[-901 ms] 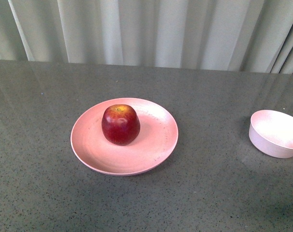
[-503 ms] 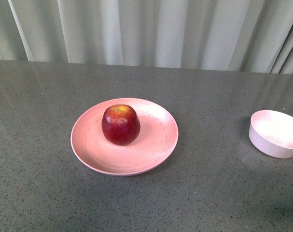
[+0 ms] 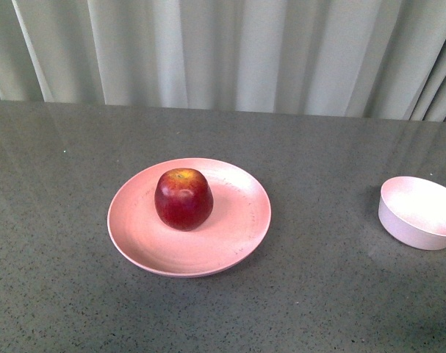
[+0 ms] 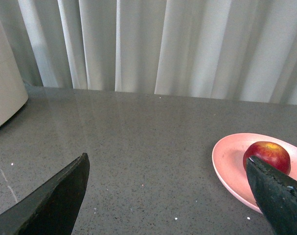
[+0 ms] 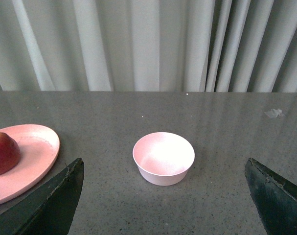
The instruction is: Move apple from plate to bowl
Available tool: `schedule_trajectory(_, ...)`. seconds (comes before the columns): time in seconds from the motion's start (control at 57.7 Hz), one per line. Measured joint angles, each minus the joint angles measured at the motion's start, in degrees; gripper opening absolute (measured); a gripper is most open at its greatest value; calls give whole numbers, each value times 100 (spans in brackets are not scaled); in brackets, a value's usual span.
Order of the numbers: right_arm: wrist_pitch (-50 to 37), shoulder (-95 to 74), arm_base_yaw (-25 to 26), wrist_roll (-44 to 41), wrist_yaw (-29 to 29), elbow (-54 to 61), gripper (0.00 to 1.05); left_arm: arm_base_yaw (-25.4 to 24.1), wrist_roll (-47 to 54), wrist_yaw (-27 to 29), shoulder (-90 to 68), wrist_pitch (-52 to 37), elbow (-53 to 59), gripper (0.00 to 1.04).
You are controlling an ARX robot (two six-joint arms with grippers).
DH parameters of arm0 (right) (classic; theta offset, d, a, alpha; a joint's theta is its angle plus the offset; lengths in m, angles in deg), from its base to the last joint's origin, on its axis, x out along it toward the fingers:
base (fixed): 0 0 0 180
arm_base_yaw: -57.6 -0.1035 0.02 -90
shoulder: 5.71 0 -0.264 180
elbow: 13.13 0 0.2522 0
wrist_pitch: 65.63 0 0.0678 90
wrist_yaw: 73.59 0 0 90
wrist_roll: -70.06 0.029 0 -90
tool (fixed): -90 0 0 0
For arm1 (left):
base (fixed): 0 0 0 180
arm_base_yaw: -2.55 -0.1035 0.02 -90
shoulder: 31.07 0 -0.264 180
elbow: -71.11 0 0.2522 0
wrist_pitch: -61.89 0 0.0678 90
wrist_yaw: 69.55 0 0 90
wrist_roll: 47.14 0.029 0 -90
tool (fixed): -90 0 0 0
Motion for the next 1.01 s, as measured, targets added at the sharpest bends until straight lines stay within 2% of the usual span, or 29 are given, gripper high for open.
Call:
schedule_trajectory(0.087, 0, -2, 0, 2, -2, -2, 96, 0, 0, 0, 0, 0, 0, 96)
schedule_trajectory(0.156, 1040, -758, 127, 164, -15, -450, 96, 0, 0, 0, 0, 0, 0, 96)
schedule_trajectory(0.191, 1130, -1276, 280, 166, 52, -621, 96, 0, 0, -2, 0, 0, 0, 96)
schedule_trajectory(0.26, 577, -2479, 702, 175, 264, -931, 96, 0, 2, -2, 0, 0, 0, 96)
schedule_trajectory(0.347, -837, -4446, 1270, 232, 448, -1554, 96, 0, 0, -2, 0, 0, 0, 96)
schedule_trajectory(0.416, -1563, -5967, 1423, 299, 570, -2149, 96, 0, 2, 0, 0, 0, 0, 96)
schedule_trajectory(0.537, -1742, -7490, 1432, 457, 706, -2857, 96, 0, 0, 0, 0, 0, 0, 96)
schedule_trajectory(0.728, -1829, -9729, 1198, 529, 503, -3985, 96, 0, 0, 0, 0, 0, 0, 96)
schedule_trajectory(1.005, -1779, -10747, 861, 951, 219, -4603, 96, 0, 2, -2, 0, 0, 0, 96)
